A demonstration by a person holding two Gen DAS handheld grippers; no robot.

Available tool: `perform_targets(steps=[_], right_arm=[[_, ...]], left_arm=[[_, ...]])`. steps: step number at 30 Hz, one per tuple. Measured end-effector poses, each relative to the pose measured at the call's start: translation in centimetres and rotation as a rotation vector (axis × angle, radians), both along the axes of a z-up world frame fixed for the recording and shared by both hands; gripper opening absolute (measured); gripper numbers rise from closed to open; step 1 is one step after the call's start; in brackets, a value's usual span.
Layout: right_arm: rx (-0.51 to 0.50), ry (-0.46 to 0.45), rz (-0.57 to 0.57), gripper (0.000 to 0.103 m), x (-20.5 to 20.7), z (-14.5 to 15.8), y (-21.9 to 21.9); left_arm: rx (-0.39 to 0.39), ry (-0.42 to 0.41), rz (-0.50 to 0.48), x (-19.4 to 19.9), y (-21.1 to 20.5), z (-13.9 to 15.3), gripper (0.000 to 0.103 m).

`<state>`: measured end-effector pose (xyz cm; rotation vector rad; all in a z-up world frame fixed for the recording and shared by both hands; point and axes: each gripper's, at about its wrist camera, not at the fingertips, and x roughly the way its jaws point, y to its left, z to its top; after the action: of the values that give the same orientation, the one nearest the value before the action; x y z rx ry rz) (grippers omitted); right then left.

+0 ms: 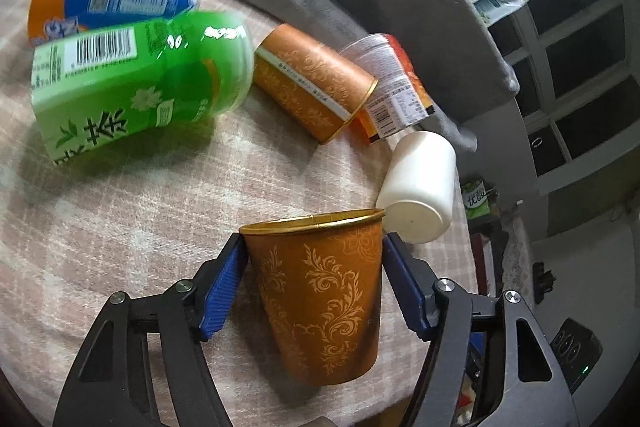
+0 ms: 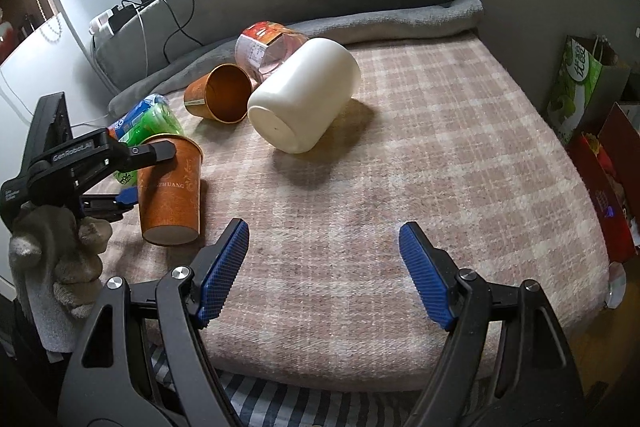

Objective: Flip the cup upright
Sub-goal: 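Move the left tool to the upright cup and grip its body, then hold the cup upright with the left gripper, then open it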

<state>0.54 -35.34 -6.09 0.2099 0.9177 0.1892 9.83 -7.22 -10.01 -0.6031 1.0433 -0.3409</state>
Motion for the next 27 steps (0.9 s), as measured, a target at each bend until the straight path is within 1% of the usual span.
perform_targets(steps=[5, 12, 21, 27], right_arm=[[0.005, 0.002, -0.006, 0.080, 0.0, -0.1, -0.1], [0.011, 0.000, -0.010, 0.080, -0.1, 0.0, -0.2], [0.018, 0.001, -0.014, 0.080, -0.4, 0.1, -0.1], [0.017, 0.003, -0.018, 0.080, -0.4, 0.1, -0.2]], left_arm=[[0.059, -0.067, -0.020, -0.9, -0.5, 1.2, 0.068], [0.197, -0.196, -0.044, -2.2, -1.4, 3.3, 0.068], [0.360, -0.314, -0.067, -3.2, -2.8, 4.2, 0.068], [0.436, -0.364, -0.084, -3.7, -4.1, 4.3, 0.068]])
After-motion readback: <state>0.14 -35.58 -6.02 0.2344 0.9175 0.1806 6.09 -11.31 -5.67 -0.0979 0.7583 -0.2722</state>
